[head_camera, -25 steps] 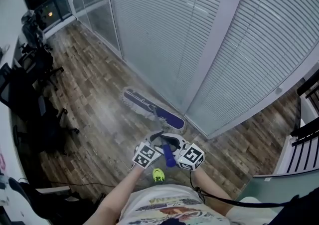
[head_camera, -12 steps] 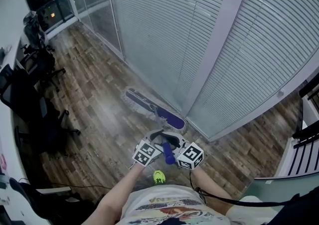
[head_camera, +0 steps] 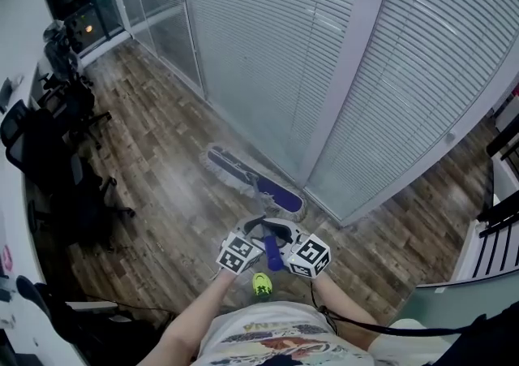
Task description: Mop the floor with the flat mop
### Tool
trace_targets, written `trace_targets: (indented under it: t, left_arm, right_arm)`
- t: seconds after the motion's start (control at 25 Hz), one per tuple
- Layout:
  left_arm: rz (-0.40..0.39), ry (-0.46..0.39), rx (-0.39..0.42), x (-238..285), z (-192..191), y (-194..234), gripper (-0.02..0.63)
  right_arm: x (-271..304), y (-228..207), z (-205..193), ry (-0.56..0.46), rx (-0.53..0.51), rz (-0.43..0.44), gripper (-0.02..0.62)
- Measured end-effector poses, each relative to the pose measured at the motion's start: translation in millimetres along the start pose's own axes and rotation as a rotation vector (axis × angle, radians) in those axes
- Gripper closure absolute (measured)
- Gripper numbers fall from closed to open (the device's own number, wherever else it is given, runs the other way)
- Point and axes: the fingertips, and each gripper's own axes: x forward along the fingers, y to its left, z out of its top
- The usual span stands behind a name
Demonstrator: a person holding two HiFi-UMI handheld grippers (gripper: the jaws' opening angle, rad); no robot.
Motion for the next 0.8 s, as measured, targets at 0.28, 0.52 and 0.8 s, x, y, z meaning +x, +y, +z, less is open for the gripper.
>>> trace_targets:
  t: [0.28,0.52,0.8]
  left_arm:
    - [-0.005,-0.010,-0.009,-69,-34,-59,0.414]
    - [0.007,-0.025,-0.037,-114,-65,-101,0.414]
    - [0.001,-0.020,-0.029,-173,-110,-166,0.414]
  right_arm:
    - [-10,95,-15,0.018,-0.017,-0.005,0.402]
    - [-18,162,-36,0.029,-0.024,0.012,0.402]
    - [-36,255,-64,0.042,-0.018,-0.008,0.400]
